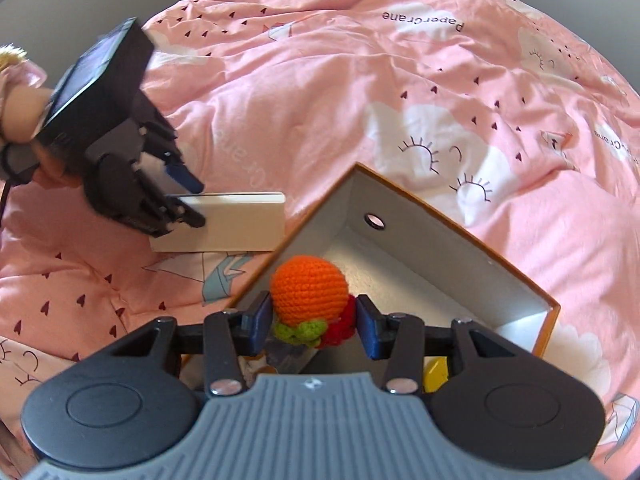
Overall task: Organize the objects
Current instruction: 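Carry the fruit and glasses case into the orange box and release both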
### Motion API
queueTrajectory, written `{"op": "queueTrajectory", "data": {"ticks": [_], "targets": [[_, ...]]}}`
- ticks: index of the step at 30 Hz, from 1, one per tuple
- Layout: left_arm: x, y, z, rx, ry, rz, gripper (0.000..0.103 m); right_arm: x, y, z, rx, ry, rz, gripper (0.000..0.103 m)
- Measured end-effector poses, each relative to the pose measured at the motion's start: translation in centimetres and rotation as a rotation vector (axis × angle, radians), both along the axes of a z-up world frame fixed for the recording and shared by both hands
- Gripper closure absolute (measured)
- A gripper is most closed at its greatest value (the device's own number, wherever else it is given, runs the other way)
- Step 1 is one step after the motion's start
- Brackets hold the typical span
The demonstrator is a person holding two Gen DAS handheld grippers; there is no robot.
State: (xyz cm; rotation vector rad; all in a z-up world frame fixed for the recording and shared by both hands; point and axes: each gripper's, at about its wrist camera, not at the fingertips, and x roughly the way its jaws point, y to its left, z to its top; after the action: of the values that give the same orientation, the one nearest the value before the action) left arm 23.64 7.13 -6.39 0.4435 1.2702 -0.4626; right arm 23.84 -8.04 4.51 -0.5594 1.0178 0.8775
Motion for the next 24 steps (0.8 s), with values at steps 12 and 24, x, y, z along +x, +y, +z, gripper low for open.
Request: {"op": "queueTrajectory", "data": {"ticks": [12,24], "targets": [[-5.8,-3.2,0.3,-0.09,-0.001,-0.125,0.073,-0.2,-3.2,-1.1,-0.002,0.014,-0.058,0.056],[-3.2,-3.1,-0.5,-0.137,-0.023,0.057,0.035,1.0,-4.8,-2.3,-0.041,0.004,-0.081,0.056]]}}
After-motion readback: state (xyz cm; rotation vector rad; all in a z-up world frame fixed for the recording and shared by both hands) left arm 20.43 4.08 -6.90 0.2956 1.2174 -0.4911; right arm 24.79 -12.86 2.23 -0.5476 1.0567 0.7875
